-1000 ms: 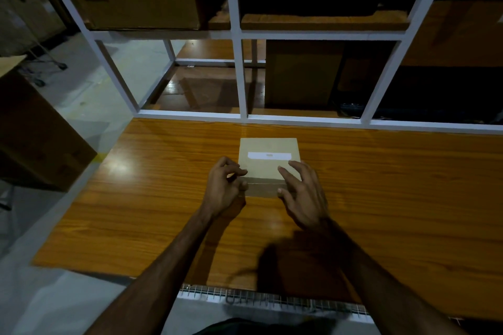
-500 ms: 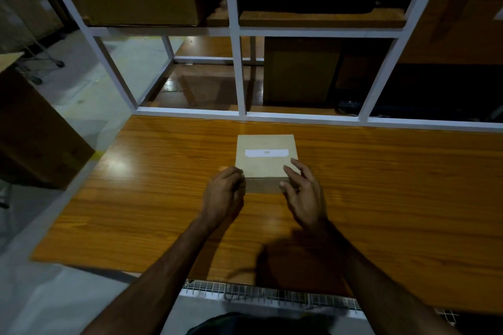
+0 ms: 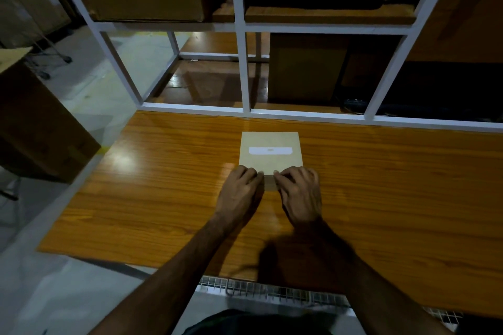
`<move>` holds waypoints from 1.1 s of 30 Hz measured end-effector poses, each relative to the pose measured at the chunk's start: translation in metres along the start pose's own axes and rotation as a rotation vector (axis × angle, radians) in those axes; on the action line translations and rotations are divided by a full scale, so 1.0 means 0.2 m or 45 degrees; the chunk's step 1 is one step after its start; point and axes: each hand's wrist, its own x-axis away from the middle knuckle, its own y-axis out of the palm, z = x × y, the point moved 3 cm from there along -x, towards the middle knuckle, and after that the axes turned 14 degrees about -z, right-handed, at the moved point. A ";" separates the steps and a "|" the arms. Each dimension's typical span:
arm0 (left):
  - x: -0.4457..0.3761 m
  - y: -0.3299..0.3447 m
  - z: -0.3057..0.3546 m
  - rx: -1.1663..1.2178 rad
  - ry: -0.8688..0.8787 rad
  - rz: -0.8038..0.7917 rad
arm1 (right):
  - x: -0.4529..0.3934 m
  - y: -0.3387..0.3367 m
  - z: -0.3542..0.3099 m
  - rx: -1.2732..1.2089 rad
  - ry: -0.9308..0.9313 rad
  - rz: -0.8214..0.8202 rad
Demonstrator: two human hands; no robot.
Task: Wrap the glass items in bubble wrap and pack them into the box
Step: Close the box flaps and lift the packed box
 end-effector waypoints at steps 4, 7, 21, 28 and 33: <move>-0.02 0.03 -0.02 -0.025 0.039 0.062 | -0.02 0.00 0.01 0.002 -0.032 -0.004; -0.03 0.05 -0.02 -0.024 0.063 0.145 | -0.03 0.01 0.01 0.002 -0.046 0.001; -0.05 0.07 -0.03 -0.118 0.130 0.119 | -0.04 0.03 0.02 0.021 -0.110 0.037; -0.10 0.03 -0.03 0.527 -0.235 0.232 | -0.09 0.00 0.00 -0.484 0.276 -0.008; -0.09 0.05 0.03 1.025 -0.744 0.364 | -0.06 0.04 -0.04 -0.686 0.689 0.098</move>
